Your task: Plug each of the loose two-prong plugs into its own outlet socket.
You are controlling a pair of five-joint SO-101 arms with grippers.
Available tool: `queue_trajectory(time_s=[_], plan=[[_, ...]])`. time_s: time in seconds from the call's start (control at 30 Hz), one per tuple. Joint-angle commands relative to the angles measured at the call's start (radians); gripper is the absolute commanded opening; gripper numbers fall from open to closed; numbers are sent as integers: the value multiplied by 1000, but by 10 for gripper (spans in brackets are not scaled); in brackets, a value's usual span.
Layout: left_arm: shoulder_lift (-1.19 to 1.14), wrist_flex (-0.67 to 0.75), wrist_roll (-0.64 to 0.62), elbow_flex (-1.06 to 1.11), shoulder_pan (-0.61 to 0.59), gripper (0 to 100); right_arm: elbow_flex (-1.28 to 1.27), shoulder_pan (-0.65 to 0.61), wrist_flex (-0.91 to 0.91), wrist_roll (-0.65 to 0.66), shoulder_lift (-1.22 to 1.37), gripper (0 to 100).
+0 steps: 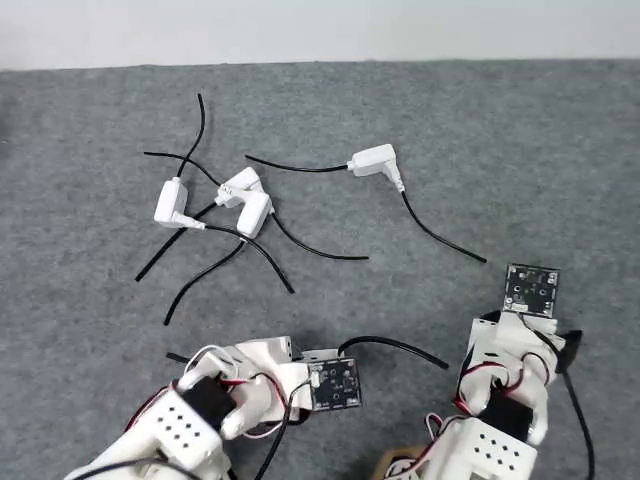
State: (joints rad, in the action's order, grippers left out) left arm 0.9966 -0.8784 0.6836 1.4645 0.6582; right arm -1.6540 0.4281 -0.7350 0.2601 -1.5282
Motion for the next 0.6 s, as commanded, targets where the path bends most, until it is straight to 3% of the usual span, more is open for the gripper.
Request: queue_trajectory(time_s=[0.0,0.23,0.5,0.57], plan=[[-245,60,8,-145,5,286,8,-12,19,11,-7,373],[-601,69,9,-380,11,284,8,-15,18,38,-4,373],[-678,44,9,-440,11,277,6,-16,19,44,-8,372],[-680,43,9,-440,11,228,6,-16,19,44,-12,372]])
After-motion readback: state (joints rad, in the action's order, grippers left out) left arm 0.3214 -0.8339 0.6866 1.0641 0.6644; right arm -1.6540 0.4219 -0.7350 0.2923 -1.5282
